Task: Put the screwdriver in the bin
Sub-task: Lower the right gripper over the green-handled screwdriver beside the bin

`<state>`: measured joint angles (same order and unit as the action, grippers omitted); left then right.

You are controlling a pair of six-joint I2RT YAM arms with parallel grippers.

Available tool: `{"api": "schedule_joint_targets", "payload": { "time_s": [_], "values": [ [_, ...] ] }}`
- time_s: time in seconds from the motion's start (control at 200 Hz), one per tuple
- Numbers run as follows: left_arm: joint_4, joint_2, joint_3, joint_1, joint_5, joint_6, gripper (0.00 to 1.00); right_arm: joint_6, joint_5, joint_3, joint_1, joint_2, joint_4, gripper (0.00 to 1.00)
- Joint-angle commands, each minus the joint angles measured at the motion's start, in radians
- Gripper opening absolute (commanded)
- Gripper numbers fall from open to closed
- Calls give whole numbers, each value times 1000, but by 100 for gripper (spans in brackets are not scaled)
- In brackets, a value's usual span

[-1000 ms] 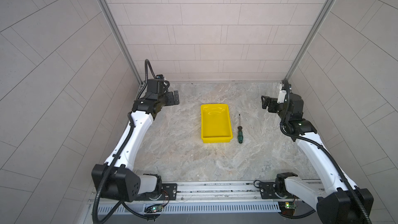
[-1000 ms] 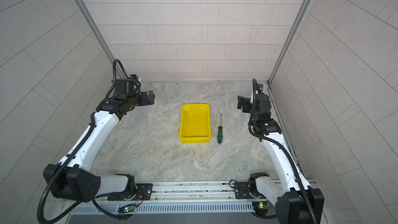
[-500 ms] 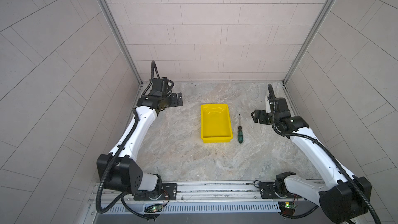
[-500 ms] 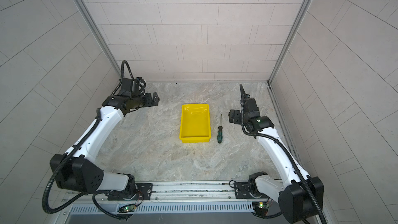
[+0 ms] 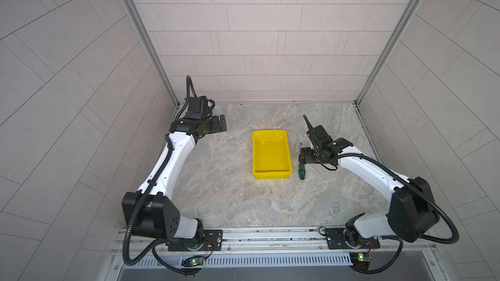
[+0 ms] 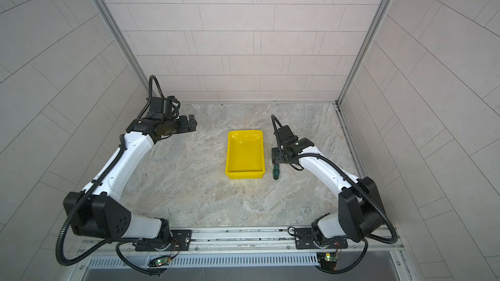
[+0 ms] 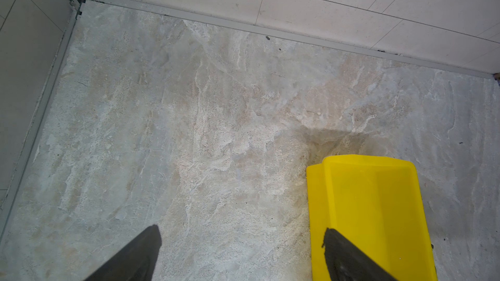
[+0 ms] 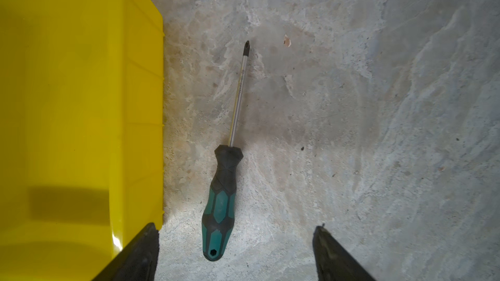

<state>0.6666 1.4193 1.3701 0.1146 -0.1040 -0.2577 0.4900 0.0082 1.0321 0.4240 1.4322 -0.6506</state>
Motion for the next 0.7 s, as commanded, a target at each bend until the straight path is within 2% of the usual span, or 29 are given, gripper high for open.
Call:
{"api": "schedule_joint_targets", "payload": {
  "time_s": [0.0,0.375,0.696],
  "values": [
    [12,-12,23,-6,11,-5,100,32,21,22,17,33,23,77],
    [-7,-52,4,-5,51,2,100,81,43,-37,31,110,110,58],
    [5,-53,9,-4,75,7,100,101,48,-50,33,162,154,52]
  ]
}}
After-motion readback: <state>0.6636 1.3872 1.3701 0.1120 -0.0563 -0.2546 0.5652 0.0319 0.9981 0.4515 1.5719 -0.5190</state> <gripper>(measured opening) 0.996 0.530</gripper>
